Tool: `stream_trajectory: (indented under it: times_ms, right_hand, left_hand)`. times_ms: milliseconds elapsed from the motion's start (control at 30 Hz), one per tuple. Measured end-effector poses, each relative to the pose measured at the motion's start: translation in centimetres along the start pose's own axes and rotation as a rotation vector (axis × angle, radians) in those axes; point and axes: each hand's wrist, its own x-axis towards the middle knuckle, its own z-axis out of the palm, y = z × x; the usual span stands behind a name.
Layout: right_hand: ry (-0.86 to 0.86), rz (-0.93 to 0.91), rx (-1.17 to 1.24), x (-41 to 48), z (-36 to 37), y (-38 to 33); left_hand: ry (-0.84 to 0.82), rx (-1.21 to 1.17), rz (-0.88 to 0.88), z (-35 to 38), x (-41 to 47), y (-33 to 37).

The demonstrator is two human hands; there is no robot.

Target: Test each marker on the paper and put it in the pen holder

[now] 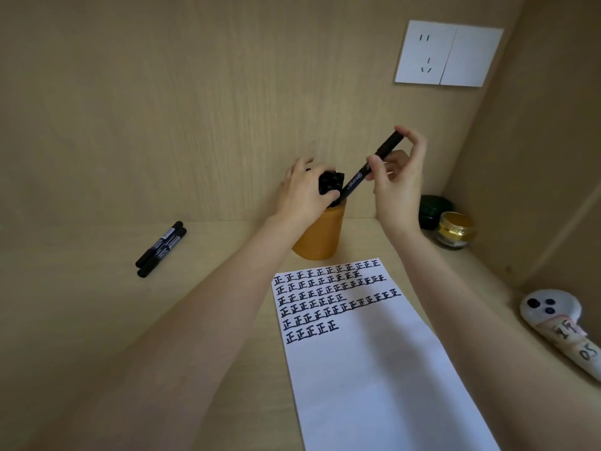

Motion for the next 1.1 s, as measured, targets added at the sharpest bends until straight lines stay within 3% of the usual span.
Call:
stream_trajectory:
  times_ms: [133,500,700,1100]
  right_hand:
    - [0.039,0.003,0.003,1.1,0.4,0.7]
    - [-0.129,0.024,-0.044,1.3,1.5,2.8]
    - [-0.400,0.018,-0.173,0.9,1.9,3.7]
    - [-0.405,0.033,-0.314,-1.1,1.2,5.9]
  left_hand:
    - [0.009,-0.092,-0.015,0.5,0.4,-0.4]
    - [-0.028,-0.163,0.071,0.2,-0.2,-1.0]
    - [-0.010,-0.201,0.039,0.3,-0.3,-1.3]
    - [0.007,-0.249,0.005,0.5,-0.4,-1.9]
